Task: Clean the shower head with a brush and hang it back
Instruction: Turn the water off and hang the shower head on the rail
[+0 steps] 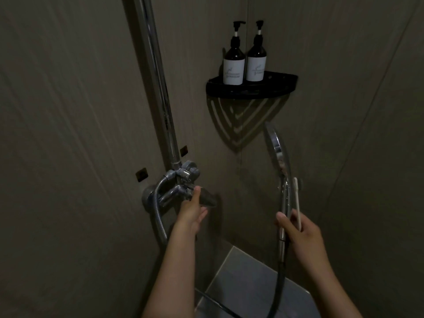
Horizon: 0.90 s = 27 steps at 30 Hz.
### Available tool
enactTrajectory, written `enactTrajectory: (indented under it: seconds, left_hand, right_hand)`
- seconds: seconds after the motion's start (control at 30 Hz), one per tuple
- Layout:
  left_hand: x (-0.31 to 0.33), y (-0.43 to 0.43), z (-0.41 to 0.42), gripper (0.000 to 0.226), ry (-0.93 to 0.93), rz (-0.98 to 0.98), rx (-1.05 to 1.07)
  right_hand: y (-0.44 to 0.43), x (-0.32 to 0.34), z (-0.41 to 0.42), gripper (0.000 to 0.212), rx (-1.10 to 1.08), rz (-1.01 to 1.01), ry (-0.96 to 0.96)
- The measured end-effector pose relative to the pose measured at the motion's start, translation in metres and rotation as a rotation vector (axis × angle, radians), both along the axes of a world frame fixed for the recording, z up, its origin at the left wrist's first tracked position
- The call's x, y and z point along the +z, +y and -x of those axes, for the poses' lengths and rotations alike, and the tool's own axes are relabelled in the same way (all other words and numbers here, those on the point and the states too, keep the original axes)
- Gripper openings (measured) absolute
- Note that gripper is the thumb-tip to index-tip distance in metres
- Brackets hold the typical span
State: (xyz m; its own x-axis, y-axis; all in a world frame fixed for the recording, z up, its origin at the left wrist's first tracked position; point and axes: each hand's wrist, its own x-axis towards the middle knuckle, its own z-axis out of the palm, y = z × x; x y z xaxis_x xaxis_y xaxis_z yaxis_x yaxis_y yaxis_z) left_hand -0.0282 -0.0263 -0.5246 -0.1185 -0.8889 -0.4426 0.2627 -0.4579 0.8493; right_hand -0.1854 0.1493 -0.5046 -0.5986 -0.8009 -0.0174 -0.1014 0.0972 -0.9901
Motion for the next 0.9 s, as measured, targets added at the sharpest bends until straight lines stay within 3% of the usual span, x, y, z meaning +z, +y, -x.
enactTrajectory:
  seconds: [0.9]
  left_hand:
    - [-0.0033,-0.0021,-0.0016,0.044,0.03,-0.01,0.005]
  right_hand:
    - [0.0035,-0.0015,-0.0027,0.015,-0.055,0.012,-0.006]
